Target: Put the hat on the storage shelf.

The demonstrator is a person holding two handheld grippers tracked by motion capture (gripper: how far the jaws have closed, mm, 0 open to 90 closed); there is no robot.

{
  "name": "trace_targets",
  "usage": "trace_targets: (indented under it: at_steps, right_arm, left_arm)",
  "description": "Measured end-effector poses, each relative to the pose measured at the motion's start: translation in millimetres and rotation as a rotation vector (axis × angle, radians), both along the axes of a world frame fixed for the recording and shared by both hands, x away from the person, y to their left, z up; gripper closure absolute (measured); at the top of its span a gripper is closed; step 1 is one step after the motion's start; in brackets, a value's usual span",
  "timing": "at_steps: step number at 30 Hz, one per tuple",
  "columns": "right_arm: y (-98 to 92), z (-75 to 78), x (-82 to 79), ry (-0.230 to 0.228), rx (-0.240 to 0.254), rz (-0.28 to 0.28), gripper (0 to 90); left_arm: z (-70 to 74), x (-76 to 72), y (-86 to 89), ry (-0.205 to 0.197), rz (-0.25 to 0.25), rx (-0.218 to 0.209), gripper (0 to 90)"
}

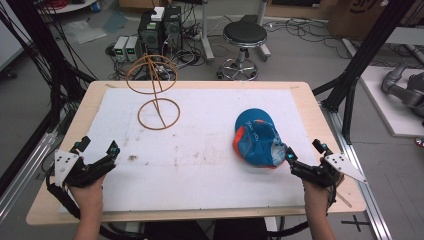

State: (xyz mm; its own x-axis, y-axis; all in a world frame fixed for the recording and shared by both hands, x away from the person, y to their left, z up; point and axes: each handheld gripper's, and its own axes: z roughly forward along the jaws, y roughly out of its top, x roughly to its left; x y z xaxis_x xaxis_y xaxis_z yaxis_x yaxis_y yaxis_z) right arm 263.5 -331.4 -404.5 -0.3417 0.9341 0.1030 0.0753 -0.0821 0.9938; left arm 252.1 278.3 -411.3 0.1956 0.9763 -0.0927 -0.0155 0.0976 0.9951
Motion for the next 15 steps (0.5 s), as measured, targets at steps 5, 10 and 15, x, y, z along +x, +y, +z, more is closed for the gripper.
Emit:
trace_targets:
  at_steps: [5, 10, 15]
  right_arm:
    - [0.4, 3.6, -0.1, -0.01, 0.021, 0.003, 1.6]
    - [2.8, 7.8, 0.1, -0.009, 0.031, 0.005, 1.6]
    - [10.2, 13.7, 1.5, -0.013, 0.028, 0.014, 1.7]
  left_arm:
    - [0.4, -0.2, -0.9, -0.001, 0.0, 0.001, 10.7]
    - [0.4, 0.4, -1.0, 0.001, 0.001, 0.001, 10.7]
    - [0.5, 0.3, -1.6, 0.0, 0.001, -0.002, 10.7]
